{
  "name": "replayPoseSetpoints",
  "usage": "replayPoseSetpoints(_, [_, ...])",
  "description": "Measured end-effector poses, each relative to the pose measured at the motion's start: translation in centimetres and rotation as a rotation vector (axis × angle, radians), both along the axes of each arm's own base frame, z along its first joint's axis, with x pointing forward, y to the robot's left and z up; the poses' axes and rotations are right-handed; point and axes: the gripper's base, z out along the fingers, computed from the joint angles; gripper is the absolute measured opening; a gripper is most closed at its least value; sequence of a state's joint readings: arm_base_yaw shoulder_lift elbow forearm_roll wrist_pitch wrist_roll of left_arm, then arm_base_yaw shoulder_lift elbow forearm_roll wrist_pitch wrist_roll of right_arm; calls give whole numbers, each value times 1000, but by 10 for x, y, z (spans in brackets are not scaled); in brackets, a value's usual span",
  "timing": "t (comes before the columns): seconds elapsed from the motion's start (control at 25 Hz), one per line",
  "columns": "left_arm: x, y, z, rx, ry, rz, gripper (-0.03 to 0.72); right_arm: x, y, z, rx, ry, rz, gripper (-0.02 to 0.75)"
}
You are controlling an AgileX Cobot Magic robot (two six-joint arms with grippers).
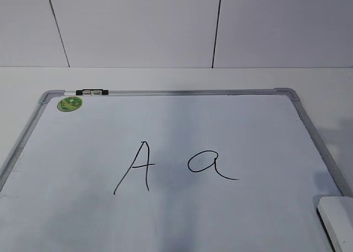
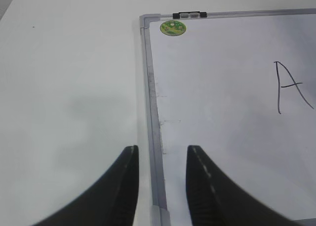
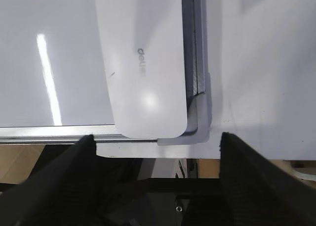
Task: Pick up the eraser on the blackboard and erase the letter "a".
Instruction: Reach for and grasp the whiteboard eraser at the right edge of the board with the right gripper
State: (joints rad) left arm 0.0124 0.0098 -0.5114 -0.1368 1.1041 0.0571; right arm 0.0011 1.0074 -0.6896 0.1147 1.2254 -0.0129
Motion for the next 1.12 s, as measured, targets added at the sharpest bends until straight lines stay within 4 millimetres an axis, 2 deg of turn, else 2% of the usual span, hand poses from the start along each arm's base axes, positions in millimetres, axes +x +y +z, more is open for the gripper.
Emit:
replayPoseSetpoints(0.32, [0,0,0,0,0,0,245,4,22,16,-32,-56,83,592])
replayPoseSetpoints(0.56, [0,0,0,0,0,0,245,1,39,19,-64,-74,112,592])
replayPoseSetpoints(1.12, [0,0,0,0,0,0,245,3,48,14,-114,-57,96,592])
